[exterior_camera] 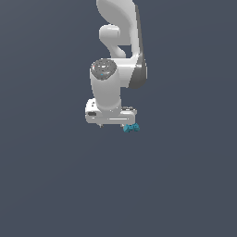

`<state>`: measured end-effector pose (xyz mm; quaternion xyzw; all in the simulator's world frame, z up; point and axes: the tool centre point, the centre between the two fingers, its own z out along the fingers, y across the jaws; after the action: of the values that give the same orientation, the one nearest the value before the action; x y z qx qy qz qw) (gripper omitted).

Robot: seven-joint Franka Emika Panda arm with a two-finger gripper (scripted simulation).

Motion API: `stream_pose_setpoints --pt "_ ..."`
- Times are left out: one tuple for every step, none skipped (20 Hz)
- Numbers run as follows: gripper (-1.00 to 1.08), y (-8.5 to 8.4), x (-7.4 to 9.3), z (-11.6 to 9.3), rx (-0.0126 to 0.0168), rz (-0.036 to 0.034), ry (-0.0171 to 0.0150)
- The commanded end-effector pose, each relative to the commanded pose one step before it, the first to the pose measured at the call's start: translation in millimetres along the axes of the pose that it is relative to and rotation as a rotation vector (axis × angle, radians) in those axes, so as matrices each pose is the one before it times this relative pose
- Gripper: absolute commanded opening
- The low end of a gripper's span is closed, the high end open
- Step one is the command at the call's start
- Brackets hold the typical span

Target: Pick up the object and move it to a goal position.

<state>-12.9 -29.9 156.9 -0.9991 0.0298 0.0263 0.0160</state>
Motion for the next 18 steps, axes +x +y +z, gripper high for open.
stream_pose_setpoints --pt "1.0 -1.1 0.06 0.02 0.00055 -0.00148 0.00006" --pt "1.0 -0.06 -0.14 0.07 -0.00005 0.00206 0.00018" --pt "1.0 -0.15 -0.16 0.3 0.00006 0.00324 -0.00002" --pt "1.0 -0.33 -0.2 0.38 0.00005 0.00426 0.00003" --pt "1.0 -0.49 -0.24 0.45 0.00004 0.00526 0.00009" --pt "1.0 -0.62 -0.29 0.53 0.00003 0.00633 0.00014" --pt "1.0 -0.77 -0.35 0.62 0.00003 0.0074 0.00019" --pt "1.0 -0.9 -0.4 0.7 0.00002 0.00848 0.00023" --pt "1.0 -1.01 -0.46 0.78 0.00002 0.00951 0.00026" --pt "1.0 -1.09 -0.53 0.87 0.00003 0.01051 0.00028" --pt "1.0 -1.16 -0.6 0.96 0.00004 0.01169 0.0003" --pt "1.0 -1.23 -0.68 1.05 0.00005 0.01277 0.00032" --pt "1.0 -1.3 -0.76 1.13 0.00005 0.01375 0.00034" --pt "1.0 -1.42 -0.85 1.22 0.00004 0.0149 0.00038" --pt "1.0 -1.49 -0.94 1.3 0.00004 0.01604 0.00042" --pt "1.0 -1.56 -1.03 1.38 0.00004 0.01703 0.00045" --pt "1.0 -1.62 -1.14 1.46 0.00004 0.01817 0.00049" --pt "1.0 -1.69 -1.25 1.55 0.00004 0.01933 0.00052"
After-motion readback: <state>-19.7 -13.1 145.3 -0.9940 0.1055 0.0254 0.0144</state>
